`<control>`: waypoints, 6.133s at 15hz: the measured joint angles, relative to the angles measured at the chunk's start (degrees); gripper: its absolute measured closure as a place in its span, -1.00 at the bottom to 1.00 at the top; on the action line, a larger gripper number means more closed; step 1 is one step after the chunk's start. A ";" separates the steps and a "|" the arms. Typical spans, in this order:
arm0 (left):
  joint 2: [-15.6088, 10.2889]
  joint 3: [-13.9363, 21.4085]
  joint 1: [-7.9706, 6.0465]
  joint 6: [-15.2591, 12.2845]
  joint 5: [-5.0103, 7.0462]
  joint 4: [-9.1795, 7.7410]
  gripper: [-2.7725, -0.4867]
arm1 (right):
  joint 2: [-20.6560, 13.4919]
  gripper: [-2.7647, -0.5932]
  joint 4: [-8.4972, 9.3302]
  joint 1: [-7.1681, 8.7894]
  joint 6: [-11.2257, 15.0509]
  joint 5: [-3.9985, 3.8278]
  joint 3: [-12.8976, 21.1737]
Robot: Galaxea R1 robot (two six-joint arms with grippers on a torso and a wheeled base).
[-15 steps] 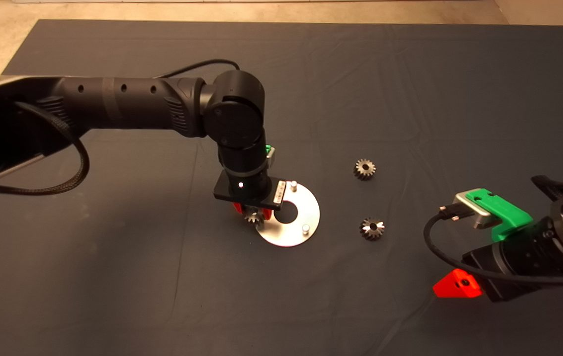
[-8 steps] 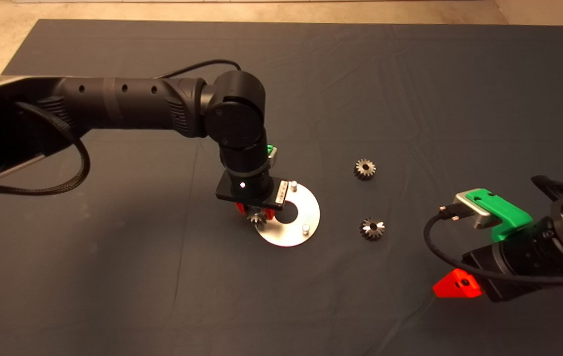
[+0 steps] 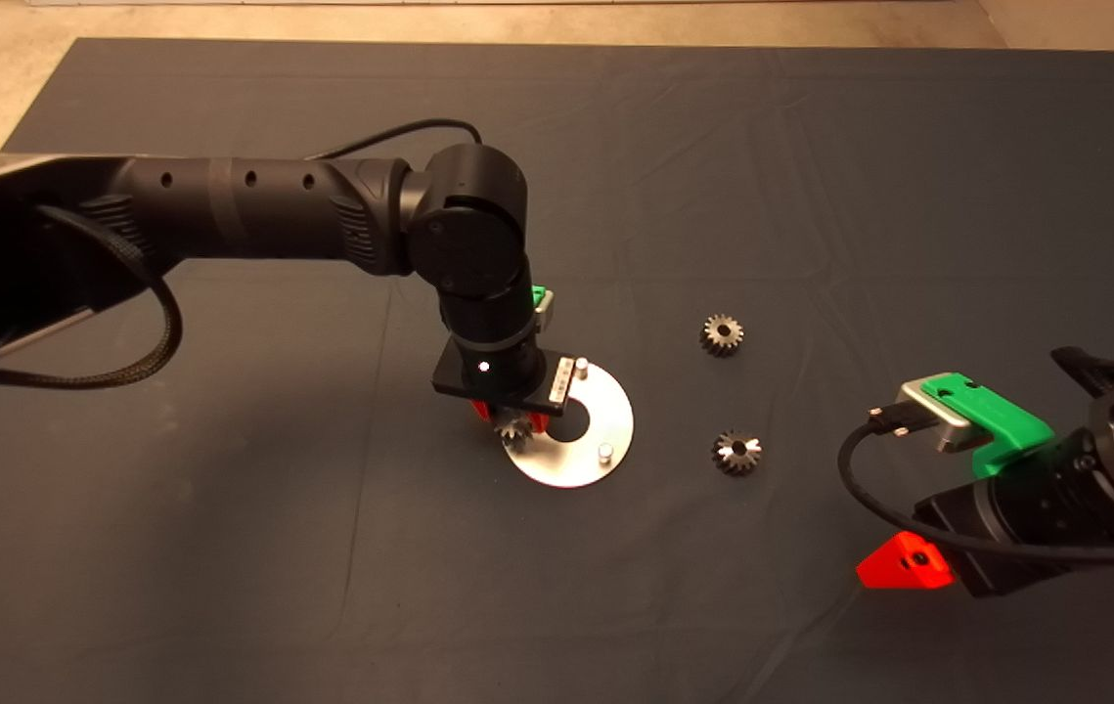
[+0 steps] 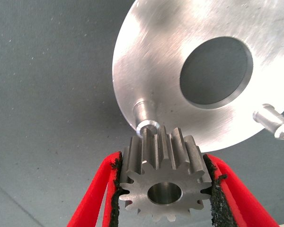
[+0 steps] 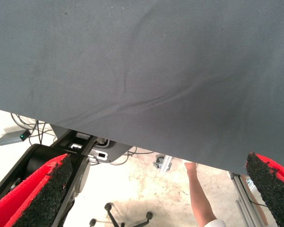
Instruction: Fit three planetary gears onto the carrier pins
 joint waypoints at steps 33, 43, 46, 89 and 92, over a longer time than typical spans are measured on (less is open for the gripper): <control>2.03 -2.68 1.24 4.85 0.77 5.14 0.55 | 0.00 -0.99 0.00 0.00 0.00 0.00 0.00; 0.76 -0.50 1.43 4.80 2.15 6.18 0.55 | 0.02 -0.99 0.01 0.00 0.00 0.00 0.00; 0.80 -0.50 1.43 4.06 2.13 6.18 0.55 | 0.02 -0.99 0.02 0.00 0.00 -0.02 0.00; -1.45 6.36 2.89 -1.55 2.46 14.34 0.55 | 0.02 -0.99 0.02 -0.02 0.00 0.00 0.00; -1.45 6.36 2.87 -1.57 2.46 14.45 0.55 | 0.02 -0.99 0.02 -0.02 0.00 0.00 0.00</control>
